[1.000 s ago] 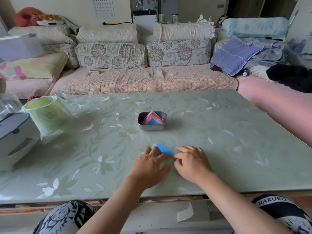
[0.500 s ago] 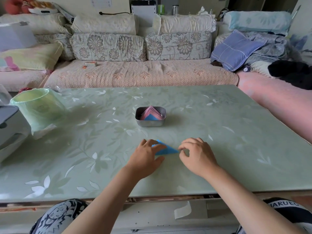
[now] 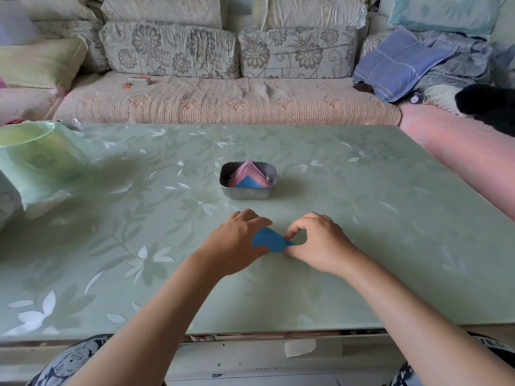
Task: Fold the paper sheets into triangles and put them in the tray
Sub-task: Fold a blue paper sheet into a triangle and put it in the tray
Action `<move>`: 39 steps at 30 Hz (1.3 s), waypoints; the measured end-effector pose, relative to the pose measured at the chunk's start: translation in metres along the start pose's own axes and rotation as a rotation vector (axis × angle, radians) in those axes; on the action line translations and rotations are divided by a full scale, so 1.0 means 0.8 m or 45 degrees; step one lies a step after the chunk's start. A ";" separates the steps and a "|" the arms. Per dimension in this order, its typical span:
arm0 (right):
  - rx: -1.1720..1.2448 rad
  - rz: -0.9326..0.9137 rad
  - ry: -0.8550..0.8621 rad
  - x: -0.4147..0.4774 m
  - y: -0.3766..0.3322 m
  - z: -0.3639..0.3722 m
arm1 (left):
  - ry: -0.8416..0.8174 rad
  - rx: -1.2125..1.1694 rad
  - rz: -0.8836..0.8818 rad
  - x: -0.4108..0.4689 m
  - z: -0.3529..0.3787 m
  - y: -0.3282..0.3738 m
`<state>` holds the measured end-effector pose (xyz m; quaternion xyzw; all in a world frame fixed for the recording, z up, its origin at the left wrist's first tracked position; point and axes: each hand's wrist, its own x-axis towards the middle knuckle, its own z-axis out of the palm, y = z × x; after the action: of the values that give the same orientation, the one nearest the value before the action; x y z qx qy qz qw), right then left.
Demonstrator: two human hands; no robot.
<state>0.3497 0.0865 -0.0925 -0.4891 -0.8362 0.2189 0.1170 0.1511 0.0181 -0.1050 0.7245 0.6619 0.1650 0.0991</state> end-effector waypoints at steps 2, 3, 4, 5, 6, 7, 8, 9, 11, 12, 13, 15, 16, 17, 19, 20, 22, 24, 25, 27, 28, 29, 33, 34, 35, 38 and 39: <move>0.127 0.083 -0.055 0.004 -0.003 0.000 | -0.041 0.023 -0.060 0.002 0.001 -0.003; 0.197 0.125 -0.092 0.005 -0.005 -0.001 | -0.061 0.024 -0.081 0.004 0.001 -0.004; 0.239 0.156 -0.127 0.008 -0.006 -0.001 | -0.070 0.002 -0.094 0.006 -0.001 -0.006; 0.253 0.172 -0.155 0.010 -0.007 -0.001 | -0.068 -0.036 -0.101 0.007 -0.002 -0.006; 0.249 0.177 -0.173 0.013 -0.008 -0.001 | -0.057 -0.077 -0.103 0.008 -0.003 -0.007; 0.238 0.178 -0.180 0.014 -0.009 -0.001 | -0.045 -0.110 -0.100 0.009 -0.004 -0.007; 0.223 0.175 -0.183 0.015 -0.011 0.000 | -0.032 -0.131 -0.092 0.009 -0.004 -0.007; 0.204 0.167 -0.185 0.016 -0.012 0.000 | -0.018 -0.145 -0.084 0.008 -0.004 -0.006; 0.196 0.146 -0.185 0.014 -0.015 0.002 | 0.012 -0.167 -0.075 0.007 -0.005 -0.004; 0.221 0.138 -0.178 0.014 -0.017 0.002 | 0.028 -0.183 -0.071 0.005 -0.006 -0.003; 0.258 0.132 -0.166 0.013 -0.019 0.001 | 0.049 -0.192 -0.056 0.003 -0.009 -0.001; 0.372 0.144 -0.136 0.013 -0.021 -0.005 | 0.113 -0.141 0.024 -0.002 -0.017 0.003; 0.464 0.157 -0.142 0.012 -0.021 -0.008 | 0.156 -0.088 0.074 -0.005 -0.022 0.005; 0.568 0.169 -0.169 0.011 -0.021 -0.013 | 0.202 -0.035 0.120 -0.007 -0.027 0.007; 0.759 0.167 -0.249 0.009 -0.021 -0.021 | 0.292 0.037 0.164 -0.008 -0.035 0.010; 0.838 0.163 -0.276 0.008 -0.020 -0.023 | 0.337 0.057 0.165 -0.009 -0.038 0.011; 0.967 0.190 -0.277 0.009 -0.018 -0.026 | 0.399 0.087 0.147 -0.009 -0.041 0.012; 1.010 0.233 -0.204 0.010 -0.017 -0.024 | 0.430 0.080 0.091 -0.010 -0.042 0.013; 0.986 0.216 -0.135 0.010 -0.017 -0.022 | 0.436 0.070 0.053 -0.010 -0.043 0.013; 0.880 0.060 0.026 0.009 -0.017 -0.018 | 0.433 0.056 -0.007 -0.010 -0.043 0.013; 0.792 -0.060 0.091 0.008 -0.017 -0.016 | 0.421 0.056 -0.027 -0.010 -0.042 0.014; 0.672 -0.177 0.143 0.006 -0.017 -0.014 | 0.405 0.055 -0.043 -0.010 -0.041 0.015; 0.394 -0.354 0.259 0.006 -0.021 -0.009 | 0.348 0.012 -0.072 -0.013 -0.040 0.017; 0.375 -0.366 0.272 0.007 -0.021 -0.009 | 0.349 0.003 -0.072 -0.013 -0.040 0.018; 0.354 -0.387 0.286 0.008 -0.021 -0.009 | 0.355 -0.015 -0.074 -0.014 -0.040 0.018; 0.289 -0.449 0.330 0.008 -0.023 -0.011 | 0.400 -0.113 -0.090 -0.015 -0.039 0.022; 0.256 -0.468 0.340 0.007 -0.024 -0.012 | 0.421 -0.126 -0.091 -0.015 -0.039 0.024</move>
<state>0.3359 0.0856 -0.0751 -0.3391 -0.8622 0.2095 0.3125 0.1567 0.0022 -0.0702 0.6577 0.6856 0.3108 0.0302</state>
